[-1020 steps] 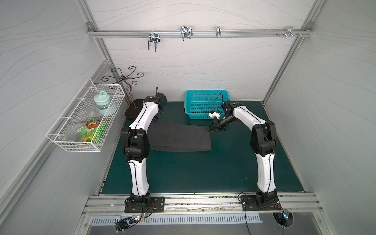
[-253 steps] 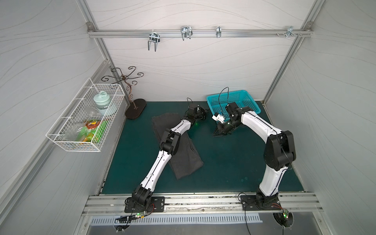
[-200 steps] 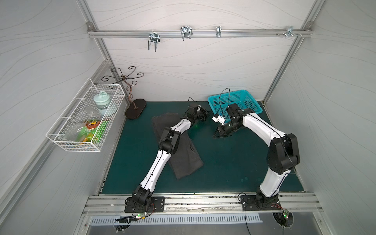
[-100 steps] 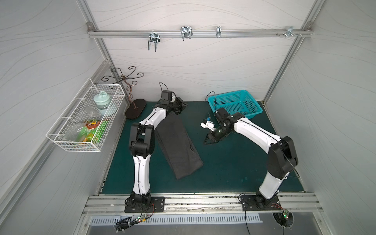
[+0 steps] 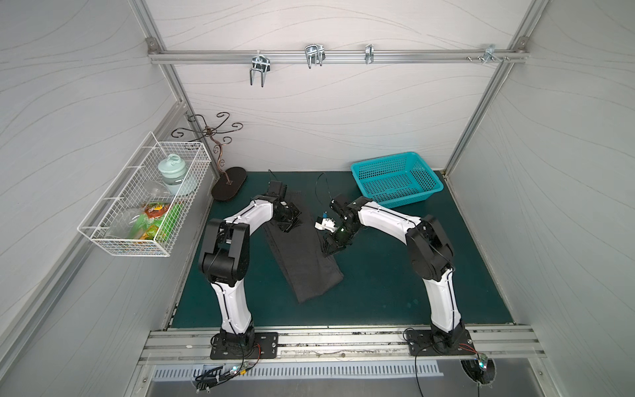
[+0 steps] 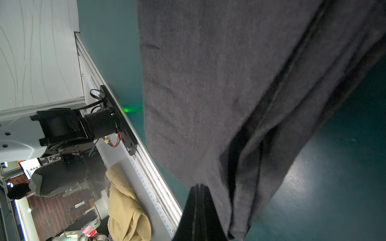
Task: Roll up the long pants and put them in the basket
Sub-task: Move the bin to the corner of the board, then adjust the long pant at the center of the board.
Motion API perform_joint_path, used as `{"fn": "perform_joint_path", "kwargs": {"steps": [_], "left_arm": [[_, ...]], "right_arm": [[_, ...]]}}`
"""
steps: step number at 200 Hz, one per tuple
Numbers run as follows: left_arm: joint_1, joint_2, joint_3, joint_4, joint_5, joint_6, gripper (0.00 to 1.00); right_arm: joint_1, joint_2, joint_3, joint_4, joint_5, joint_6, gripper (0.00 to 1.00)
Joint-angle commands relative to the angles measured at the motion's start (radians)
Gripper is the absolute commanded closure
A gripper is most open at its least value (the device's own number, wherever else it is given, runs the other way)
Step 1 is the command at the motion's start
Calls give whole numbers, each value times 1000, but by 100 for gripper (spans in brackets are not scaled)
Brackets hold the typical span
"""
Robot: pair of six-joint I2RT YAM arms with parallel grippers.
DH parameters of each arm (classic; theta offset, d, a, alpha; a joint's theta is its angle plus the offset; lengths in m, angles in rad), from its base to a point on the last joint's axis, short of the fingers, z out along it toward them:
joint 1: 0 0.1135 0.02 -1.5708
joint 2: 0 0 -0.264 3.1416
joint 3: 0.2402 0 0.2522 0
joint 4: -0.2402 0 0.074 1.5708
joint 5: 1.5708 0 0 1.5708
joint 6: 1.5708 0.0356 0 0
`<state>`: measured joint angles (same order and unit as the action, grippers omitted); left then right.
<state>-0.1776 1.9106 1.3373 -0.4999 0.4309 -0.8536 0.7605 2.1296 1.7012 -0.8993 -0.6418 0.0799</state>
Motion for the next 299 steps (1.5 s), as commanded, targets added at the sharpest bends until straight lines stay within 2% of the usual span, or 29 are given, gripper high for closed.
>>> {"fn": "perform_joint_path", "kwargs": {"steps": [1,52,82,125,140,174,200,217,240,267,299], "left_arm": [[1,12,45,1,-29,30,100],[3,78,86,-2,-11,28,100],[2,87,86,-2,-3,25,100],[14,60,85,-63,-39,49,100],[17,47,100,-128,-91,55,100],[18,23,146,-307,-310,28,100],[18,-14,124,-356,-427,-15,100],[21,-22,98,-352,-463,-28,100],[33,73,137,-342,-431,-16,100],[33,244,294,-370,-389,14,100],[33,366,425,-351,-337,32,100]], "right_arm": [[32,15,46,-66,-44,-28,100],[30,151,62,-74,-24,-19,100],[-40,248,49,-85,18,7,100],[-135,238,60,-89,90,4,100],[-148,233,69,-96,90,1,100],[-137,219,44,-90,78,6,100],[-121,214,21,-87,76,3,100],[-118,217,19,-89,72,2,100],[-116,215,12,-90,60,5,100],[-109,194,-4,-90,47,12,100],[-66,181,-16,-103,37,9,100]]}}
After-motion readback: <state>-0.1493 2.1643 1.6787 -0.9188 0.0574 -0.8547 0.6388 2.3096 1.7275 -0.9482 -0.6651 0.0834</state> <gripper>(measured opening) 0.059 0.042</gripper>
